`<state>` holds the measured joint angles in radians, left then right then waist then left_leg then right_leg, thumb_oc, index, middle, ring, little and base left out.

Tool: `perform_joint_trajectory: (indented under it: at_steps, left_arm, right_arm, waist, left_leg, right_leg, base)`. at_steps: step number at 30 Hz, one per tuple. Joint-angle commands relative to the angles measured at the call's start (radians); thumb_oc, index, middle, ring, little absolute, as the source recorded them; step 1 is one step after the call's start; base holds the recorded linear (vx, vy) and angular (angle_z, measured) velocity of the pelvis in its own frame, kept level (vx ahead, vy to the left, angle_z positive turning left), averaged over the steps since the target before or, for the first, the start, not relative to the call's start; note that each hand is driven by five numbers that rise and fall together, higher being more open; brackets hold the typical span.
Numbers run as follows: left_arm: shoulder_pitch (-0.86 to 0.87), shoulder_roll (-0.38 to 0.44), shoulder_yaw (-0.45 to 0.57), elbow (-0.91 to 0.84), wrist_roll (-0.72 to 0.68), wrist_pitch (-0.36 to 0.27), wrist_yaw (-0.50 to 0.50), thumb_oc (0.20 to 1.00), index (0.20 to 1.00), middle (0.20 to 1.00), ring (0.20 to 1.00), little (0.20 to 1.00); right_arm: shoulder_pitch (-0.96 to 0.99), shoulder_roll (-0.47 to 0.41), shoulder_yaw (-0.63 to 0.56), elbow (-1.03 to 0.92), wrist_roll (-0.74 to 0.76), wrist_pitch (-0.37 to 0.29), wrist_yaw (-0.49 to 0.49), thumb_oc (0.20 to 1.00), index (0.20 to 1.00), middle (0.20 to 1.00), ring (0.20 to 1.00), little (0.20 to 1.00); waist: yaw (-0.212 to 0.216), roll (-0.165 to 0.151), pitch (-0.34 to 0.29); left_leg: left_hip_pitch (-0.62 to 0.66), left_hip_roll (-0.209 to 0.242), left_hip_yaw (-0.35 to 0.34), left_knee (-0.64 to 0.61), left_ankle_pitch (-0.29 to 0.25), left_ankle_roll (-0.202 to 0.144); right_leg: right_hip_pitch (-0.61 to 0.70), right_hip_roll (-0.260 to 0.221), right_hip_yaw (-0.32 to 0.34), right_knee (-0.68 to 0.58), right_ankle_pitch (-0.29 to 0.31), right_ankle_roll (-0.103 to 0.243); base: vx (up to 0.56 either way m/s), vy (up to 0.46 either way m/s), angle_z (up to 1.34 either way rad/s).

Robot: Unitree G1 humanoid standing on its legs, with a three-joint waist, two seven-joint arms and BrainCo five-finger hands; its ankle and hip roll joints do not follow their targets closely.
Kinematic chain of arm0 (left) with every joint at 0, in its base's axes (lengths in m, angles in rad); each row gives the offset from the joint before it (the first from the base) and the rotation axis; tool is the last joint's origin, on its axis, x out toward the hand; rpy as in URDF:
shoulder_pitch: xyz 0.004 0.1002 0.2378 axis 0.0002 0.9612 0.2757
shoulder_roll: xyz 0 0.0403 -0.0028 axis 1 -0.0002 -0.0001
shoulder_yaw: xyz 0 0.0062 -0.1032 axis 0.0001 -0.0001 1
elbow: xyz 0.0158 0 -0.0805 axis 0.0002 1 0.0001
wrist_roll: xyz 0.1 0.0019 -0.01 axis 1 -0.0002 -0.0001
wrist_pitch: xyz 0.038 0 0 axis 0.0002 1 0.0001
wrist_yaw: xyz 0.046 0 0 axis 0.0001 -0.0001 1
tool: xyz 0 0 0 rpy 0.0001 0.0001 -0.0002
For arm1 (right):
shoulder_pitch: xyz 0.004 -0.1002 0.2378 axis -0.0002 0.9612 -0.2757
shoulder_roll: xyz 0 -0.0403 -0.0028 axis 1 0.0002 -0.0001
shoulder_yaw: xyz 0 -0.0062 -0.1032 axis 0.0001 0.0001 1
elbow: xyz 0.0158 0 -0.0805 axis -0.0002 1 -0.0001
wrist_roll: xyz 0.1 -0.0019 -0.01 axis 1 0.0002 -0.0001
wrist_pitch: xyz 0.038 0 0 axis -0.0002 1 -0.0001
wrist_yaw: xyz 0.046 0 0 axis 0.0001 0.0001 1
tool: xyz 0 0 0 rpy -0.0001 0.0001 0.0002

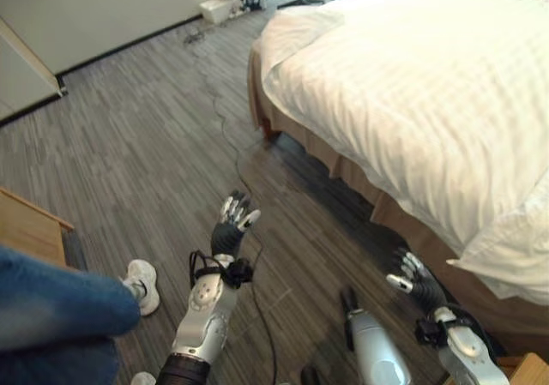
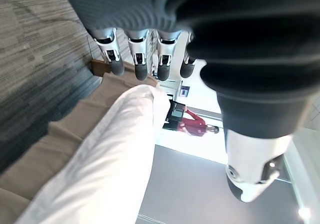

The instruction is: Making the bed.

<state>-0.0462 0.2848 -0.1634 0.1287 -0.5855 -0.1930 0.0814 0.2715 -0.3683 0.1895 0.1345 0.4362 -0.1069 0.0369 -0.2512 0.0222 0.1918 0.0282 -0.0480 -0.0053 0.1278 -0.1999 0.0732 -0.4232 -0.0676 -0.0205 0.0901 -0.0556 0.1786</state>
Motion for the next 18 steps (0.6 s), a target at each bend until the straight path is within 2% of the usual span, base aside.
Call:
perform_joint_trajectory:
  at_steps: [1, 2, 3, 4, 5, 6, 7, 8, 9, 10, 11, 12, 13, 14, 15, 16, 18]
  left_arm:
    - [0.032, 0.045, 0.013, -0.038, 0.003, -0.038, -0.029, 1.0, 1.0, 1.0, 1.0, 1.0]
    - [0.033, 0.033, -0.001, -0.034, -0.007, -0.037, -0.033, 1.0, 1.0, 1.0, 1.0, 1.0]
    - [0.034, 0.028, -0.012, -0.033, -0.012, -0.037, -0.034, 1.0, 1.0, 1.0, 1.0, 1.0]
    - [0.029, 0.018, -0.017, -0.027, -0.028, -0.035, -0.03, 1.0, 1.0, 1.0, 1.0, 1.0]
    - [0.028, 0.019, -0.017, -0.026, -0.028, -0.035, -0.03, 1.0, 1.0, 1.0, 1.0, 1.0]
    - [0.027, 0.013, -0.015, -0.034, -0.053, -0.03, -0.03, 1.0, 1.0, 1.0, 1.0, 1.0]
    - [0.025, 0.023, -0.019, -0.064, -0.054, -0.025, -0.03, 1.0, 1.0, 1.0, 1.0, 1.0]
    - [0.023, 0.022, -0.024, -0.057, -0.048, -0.024, -0.026, 1.0, 1.0, 1.0, 1.0, 1.0]
    - [0.023, 0.023, -0.024, -0.057, -0.048, -0.024, -0.026, 1.0, 1.0, 1.0, 1.0, 1.0]
    - [-0.007, 0.015, -0.041, -0.025, -0.06, -0.023, -0.005, 1.0, 1.0, 1.0, 1.0, 1.0]
    - [-0.007, 0.015, -0.041, -0.025, -0.06, -0.023, -0.005, 1.0, 1.0, 1.0, 1.0, 1.0]
    - [-0.032, 0.017, -0.055, -0.013, -0.065, -0.029, -0.008, 1.0, 1.0, 1.0, 1.0, 1.0]
    - [-0.028, 0.021, -0.052, -0.012, -0.058, -0.032, -0.013, 1.0, 1.0, 1.0, 1.0, 1.0]
    - [-0.017, 0.024, -0.049, -0.012, -0.053, -0.035, -0.015, 1.0, 1.0, 1.0, 1.0, 1.0]
    - [-0.017, 0.024, -0.049, -0.012, -0.053, -0.035, -0.015, 1.0, 1.0, 1.0, 1.0, 1.0]
    - [0.002, 0.025, -0.039, -0.014, -0.052, -0.041, -0.015, 1.0, 1.0, 1.0, 1.0, 1.0]
    - [0.021, 0.03, -0.022, -0.026, -0.05, -0.046, -0.022, 1.0, 1.0, 1.0, 1.0, 1.0]
  right_arm:
    - [-0.075, -0.018, -0.04, -0.033, 0.001, -0.057, 0.001, 1.0, 1.0, 1.0, 1.0, 1.0]
    - [-0.08, -0.03, -0.037, -0.024, -0.006, -0.056, 0.005, 1.0, 1.0, 1.0, 1.0, 1.0]
    - [-0.081, -0.037, -0.035, -0.016, -0.013, -0.054, 0.002, 1.0, 1.0, 1.0, 1.0, 1.0]
    - [-0.093, -0.043, -0.029, -0.013, -0.014, -0.052, -0.003, 1.0, 1.0, 1.0, 1.0, 1.0]
    - [-0.093, -0.043, -0.028, -0.013, -0.014, -0.052, -0.002, 1.0, 1.0, 1.0, 1.0, 1.0]
    - [-0.107, -0.051, -0.027, -0.024, 0.014, -0.061, -0.015, 1.0, 1.0, 1.0, 1.0, 1.0]
    - [-0.115, -0.055, -0.033, -0.034, 0.046, -0.071, -0.031, 1.0, 1.0, 1.0, 1.0, 1.0]
    - [-0.123, -0.054, -0.034, -0.028, 0.043, -0.07, -0.039, 1.0, 1.0, 1.0, 1.0, 1.0]
    - [-0.123, -0.053, -0.034, -0.027, 0.043, -0.07, -0.039, 1.0, 1.0, 1.0, 1.0, 1.0]
    - [-0.132, -0.058, -0.037, -0.021, 0.041, -0.077, -0.076, 1.0, 1.0, 1.0, 1.0, 1.0]
    - [-0.132, -0.058, -0.037, -0.021, 0.041, -0.077, -0.076, 1.0, 1.0, 1.0, 1.0, 1.0]
    - [-0.134, -0.056, -0.043, -0.02, 0.049, -0.088, -0.077, 1.0, 1.0, 1.0, 1.0, 1.0]
    - [-0.132, -0.057, -0.043, -0.01, 0.035, -0.088, -0.073, 1.0, 1.0, 1.0, 1.0, 1.0]
    - [-0.127, -0.058, -0.042, -0.003, 0.018, -0.086, -0.07, 1.0, 1.0, 1.0, 1.0, 1.0]
    - [-0.127, -0.058, -0.042, -0.003, 0.018, -0.086, -0.07, 1.0, 1.0, 1.0, 1.0, 1.0]
    - [-0.125, -0.061, -0.028, 0.006, -0.02, -0.074, -0.064, 1.0, 1.0, 1.0, 1.0, 1.0]
    - [-0.118, -0.06, -0.027, 0.004, -0.023, -0.071, -0.051, 1.0, 1.0, 1.0, 1.0, 1.0]
  waist:
    - [-0.028, 0.038, -0.054]
    - [-0.018, 0.048, -0.071]
    - [-0.027, 0.051, -0.085]
    - [-0.019, 0.052, -0.093]
    - [-0.022, 0.048, -0.097]
    - [-0.018, 0.039, -0.098]
    - [0.019, 0.002, -0.081]
    - [0.043, -0.009, -0.072]
    - [0.043, -0.013, -0.073]
    - [0.07, -0.033, -0.065]
    - [0.071, -0.033, -0.065]
    - [0.08, -0.038, -0.064]
    - [0.086, -0.035, -0.066]
    - [0.096, -0.032, -0.065]
    - [0.096, -0.032, -0.065]
    - [0.111, -0.022, -0.069]
    - [0.118, -0.027, -0.067]
  left_leg:
    - [0.341, 0.02, -0.041, -0.133, 0.058, -0.088]
    - [0.322, 0.027, -0.024, -0.03, 0.119, -0.126]
    - [0.296, 0.03, -0.028, 0.078, 0.208, -0.174]
    - [0.237, 0.046, -0.008, 0.247, 0.298, -0.233]
    - [0.23, 0.041, -0.012, 0.248, 0.301, -0.233]
    - [0.172, 0.064, 0.032, 0.436, 0.379, -0.277]
    - [0.053, 0.071, 0.081, 0.606, 0.355, -0.248]
    - [0.006, 0.071, 0.096, 0.622, 0.34, -0.229]
    - [0.005, 0.068, 0.097, 0.619, 0.344, -0.228]
    - [-0.105, 0.092, 0.143, 0.531, 0.275, -0.177]
    - [-0.105, 0.092, 0.143, 0.53, 0.275, -0.177]
    - [-0.14, 0.107, 0.152, 0.388, 0.218, -0.145]
    - [-0.143, 0.104, 0.142, 0.306, 0.206, -0.137]
    - [-0.135, 0.099, 0.121, 0.194, 0.207, -0.134]
    - [-0.134, 0.099, 0.121, 0.192, 0.208, -0.133]
    - [-0.13, 0.092, 0.034, 0.047, 0.232, -0.14]
    - [-0.116, 0.094, -0.013, 0.014, 0.26, -0.153]
  right_leg:
    - [0.078, 0.05, -0.126, -0.045, 0.181, -0.024]
    - [0.125, 0.065, -0.153, -0.031, 0.176, -0.063]
    - [0.143, 0.075, -0.136, -0.018, 0.168, -0.078]
    - [0.186, 0.072, -0.143, -0.012, 0.148, -0.096]
    - [0.181, 0.067, -0.144, -0.013, 0.15, -0.095]
    - [0.225, 0.06, -0.147, -0.019, 0.134, -0.118]
    - [0.33, 0.051, -0.131, -0.059, 0.099, -0.145]
    - [0.379, 0.054, -0.111, -0.086, 0.096, -0.147]
    - [0.378, 0.051, -0.11, -0.087, 0.099, -0.146]
    - [0.446, 0.044, -0.077, -0.111, 0.079, -0.148]
    - [0.445, 0.043, -0.076, -0.111, 0.079, -0.148]
    - [0.48, 0.033, -0.052, -0.111, 0.055, -0.131]
    - [0.482, 0.03, -0.039, -0.104, 0.043, -0.126]
    - [0.496, 0.031, -0.021, -0.097, 0.027, -0.12]
    - [0.496, 0.031, -0.021, -0.097, 0.027, -0.12]
    - [0.513, 0.043, 0.024, -0.08, 0.009, -0.117]
    - [0.53, 0.046, 0.071, -0.076, -0.003, -0.117]
  base:
    - [0.58, -0.15, 0.61]
    - [0.43, -0.123, 0.35]
    - [0.6, -0.178, 0.26]
    - [0.32, -0.111, 0.43]
    - [0.4, -0.151, 0.46]
    - [0.54, -0.255, 0.14]
    - [0.67, -0.298, -0.03]
    - [0.44, -0.206, -0.14]
    - [0.45, -0.118, -0.33]
    - [0.33, -0.072, -0.46]
    - [0.62, -0.062, -0.44]
    - [0.42, 0.041, -0.15]
    - [0.58, 0.085, -0.14]
    - [0.29, 0.074, -0.26]
    - [0.44, 0.136, -0.21]
    - [0.41, 0.122, -0.46]
    - [0.39, 0.121, -1.01]
